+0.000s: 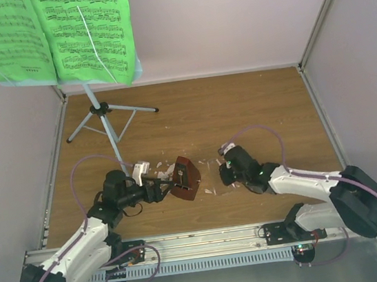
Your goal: Pack up the instrument practice props
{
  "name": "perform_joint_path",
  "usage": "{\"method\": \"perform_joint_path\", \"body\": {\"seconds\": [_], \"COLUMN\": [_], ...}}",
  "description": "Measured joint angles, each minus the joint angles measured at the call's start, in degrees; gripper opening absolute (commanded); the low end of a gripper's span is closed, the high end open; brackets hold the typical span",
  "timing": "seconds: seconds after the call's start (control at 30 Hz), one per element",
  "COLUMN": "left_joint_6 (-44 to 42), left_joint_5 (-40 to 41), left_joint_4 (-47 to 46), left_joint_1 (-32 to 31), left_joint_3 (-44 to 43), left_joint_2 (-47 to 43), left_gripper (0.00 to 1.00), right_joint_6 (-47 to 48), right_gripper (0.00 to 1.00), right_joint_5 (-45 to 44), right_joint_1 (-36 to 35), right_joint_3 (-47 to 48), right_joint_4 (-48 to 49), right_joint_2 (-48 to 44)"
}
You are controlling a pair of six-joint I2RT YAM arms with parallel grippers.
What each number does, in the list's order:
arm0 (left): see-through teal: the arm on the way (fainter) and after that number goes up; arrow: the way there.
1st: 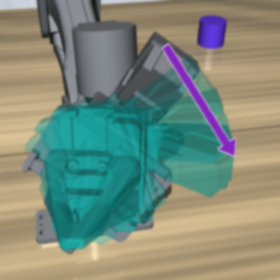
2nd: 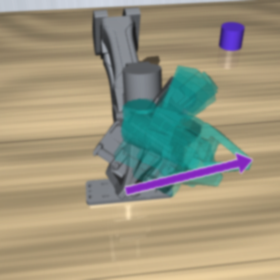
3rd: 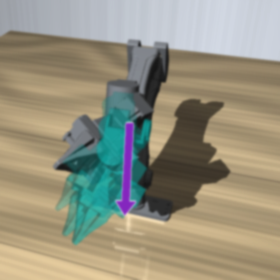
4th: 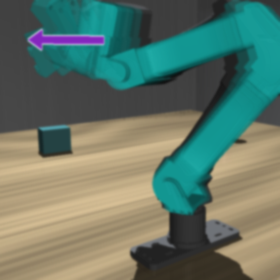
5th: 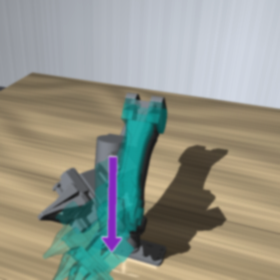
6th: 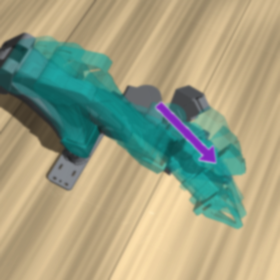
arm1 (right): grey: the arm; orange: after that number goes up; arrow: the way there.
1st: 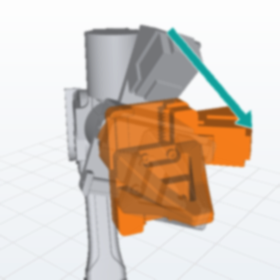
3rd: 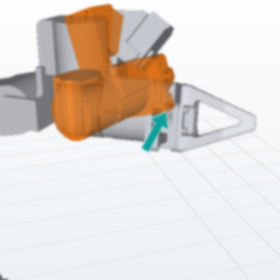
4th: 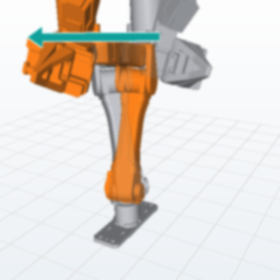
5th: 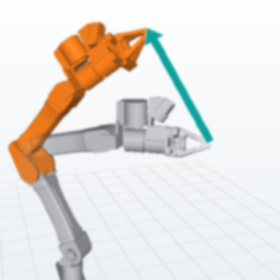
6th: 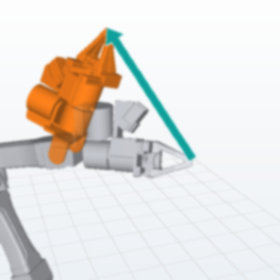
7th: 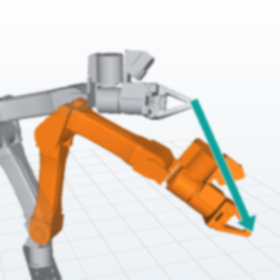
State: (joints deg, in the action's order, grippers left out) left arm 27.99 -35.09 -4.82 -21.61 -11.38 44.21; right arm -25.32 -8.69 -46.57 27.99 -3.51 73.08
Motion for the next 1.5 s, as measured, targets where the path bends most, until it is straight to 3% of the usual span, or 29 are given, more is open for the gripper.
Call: {"method": "perform_joint_path", "body": {"seconds": [0.2, 0.37, 0.9, 1.17, 1.5], "left_joint_6": [0.17, 0.09, -0.79, -0.87, 0.46], "left_joint_5": [0.52, 0.72, 4.83, 6.12, 8.59], "left_joint_4": [-4.81, -9.03, -16.90, -19.17, -25.07], "left_joint_1": [-2.54, -5.35, -10.36, -14.71, -23.10], "left_joint_3": [1.79, 1.95, 1.97, 1.97, -1.33], "left_joint_2": [3.96, 8.79, 15.67, 17.46, 27.87], "left_gripper": [0.93, 0.94, 0.96, 0.96, 0.96], "right_joint_6": [-0.22, -1.25, -2.64, -2.67, -3.69], "right_gripper": [0.00, 0.01, 0.00, 0.00, 0.01], "right_joint_5": [3.50, 7.43, 12.17, 11.32, 5.90], "right_joint_1": [11.26, 15.78, 16.65, 16.70, 16.70], "right_joint_3": [-1.92, -3.28, -3.58, -3.67, -3.45], "right_joint_4": [0.15, 1.20, 4.66, 4.61, 1.79], "right_joint_2": [-7.87, -10.71, -10.75, -12.66, -13.81]}}
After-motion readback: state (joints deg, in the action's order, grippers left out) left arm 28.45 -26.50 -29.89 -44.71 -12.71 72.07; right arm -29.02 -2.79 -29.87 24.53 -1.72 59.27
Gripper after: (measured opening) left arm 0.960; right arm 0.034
